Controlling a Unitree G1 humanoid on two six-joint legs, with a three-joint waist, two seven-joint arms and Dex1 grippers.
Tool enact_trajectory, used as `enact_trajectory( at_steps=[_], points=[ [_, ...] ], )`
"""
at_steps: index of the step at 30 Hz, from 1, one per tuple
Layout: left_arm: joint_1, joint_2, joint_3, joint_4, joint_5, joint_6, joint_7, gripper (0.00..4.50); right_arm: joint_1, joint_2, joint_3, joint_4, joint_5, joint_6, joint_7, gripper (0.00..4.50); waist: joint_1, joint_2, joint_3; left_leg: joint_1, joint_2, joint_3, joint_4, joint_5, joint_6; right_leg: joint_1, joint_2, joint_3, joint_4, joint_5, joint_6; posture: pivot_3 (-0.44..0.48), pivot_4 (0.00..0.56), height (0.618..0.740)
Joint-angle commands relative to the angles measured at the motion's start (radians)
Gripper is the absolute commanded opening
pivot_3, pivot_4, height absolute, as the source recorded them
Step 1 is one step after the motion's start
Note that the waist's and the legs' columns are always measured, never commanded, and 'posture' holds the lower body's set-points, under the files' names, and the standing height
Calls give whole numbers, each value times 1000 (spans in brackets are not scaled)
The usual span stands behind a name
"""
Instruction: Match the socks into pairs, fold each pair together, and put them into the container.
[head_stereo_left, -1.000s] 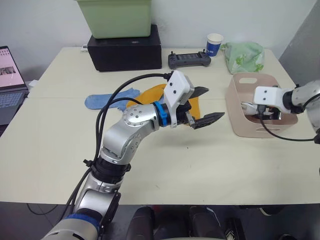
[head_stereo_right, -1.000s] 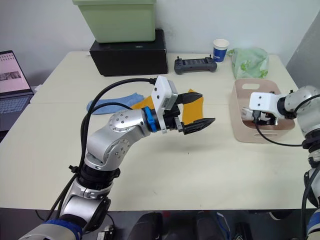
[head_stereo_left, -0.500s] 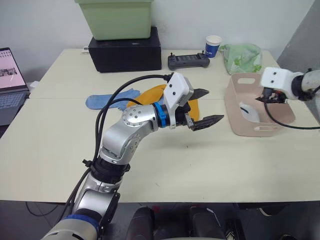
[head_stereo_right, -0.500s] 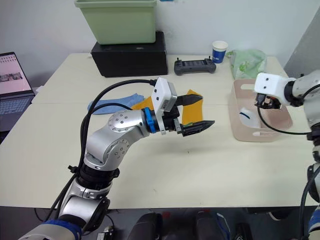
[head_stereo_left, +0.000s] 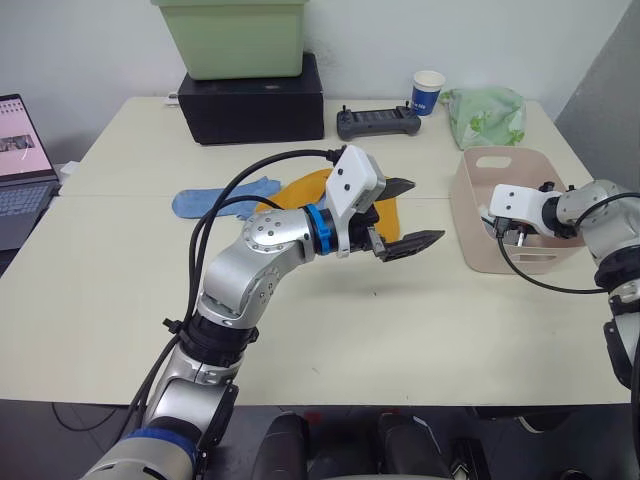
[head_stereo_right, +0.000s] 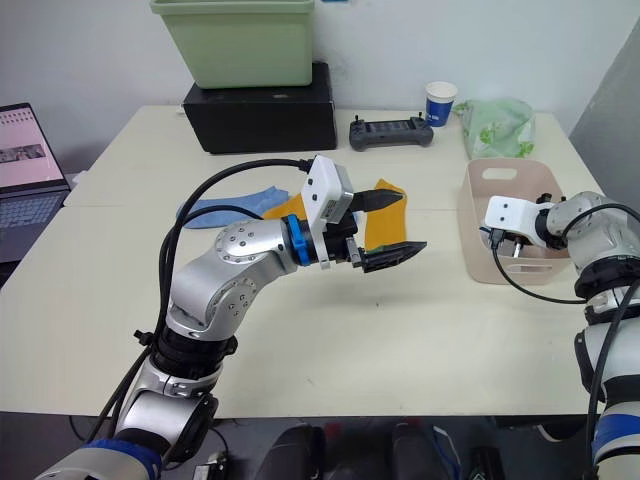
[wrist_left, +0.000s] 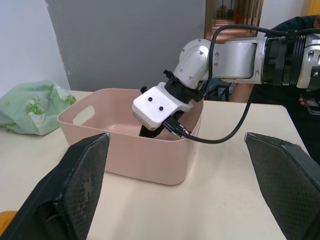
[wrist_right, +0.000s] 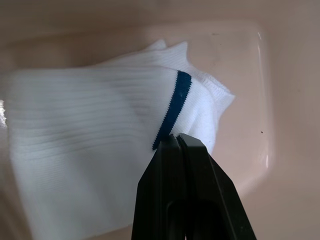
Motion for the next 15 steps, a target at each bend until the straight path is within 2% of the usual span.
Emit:
enact_trajectory(
  at_steps=[1,6,10,13,15],
  points=[
    [-6,9,20,-34,1,-14,-2,4500,-65,-39,-41,-11,15,-16,-15,35,-1,0,0,0,0,0,0,0,0,0,0,0,0,0,0,0,150,740],
    [-3,42,54,-24,-5,-17,-1,4500,-135,-77,-85,-67,47,-9,3,35,0,0,0,0,0,0,-1,0,0,-1,0,0,0,0,0,0,150,740],
    [22,95,115,-29,-16,-16,-4,4500,-145,-39,-197,-213,198,106,77,35,-5,0,0,0,1,0,-1,0,0,-1,0,0,0,0,0,0,150,740],
    [105,167,183,-39,15,-39,16,4500,-38,64,-320,-527,423,386,103,609,-8,1,0,1,2,0,-1,0,0,-1,0,0,1,0,0,0,150,740],
    [169,205,223,-49,33,-53,40,4500,58,129,-376,-725,522,534,66,1273,-9,1,0,0,4,-3,-1,0,0,-1,0,0,1,0,0,0,150,740]
  ],
)
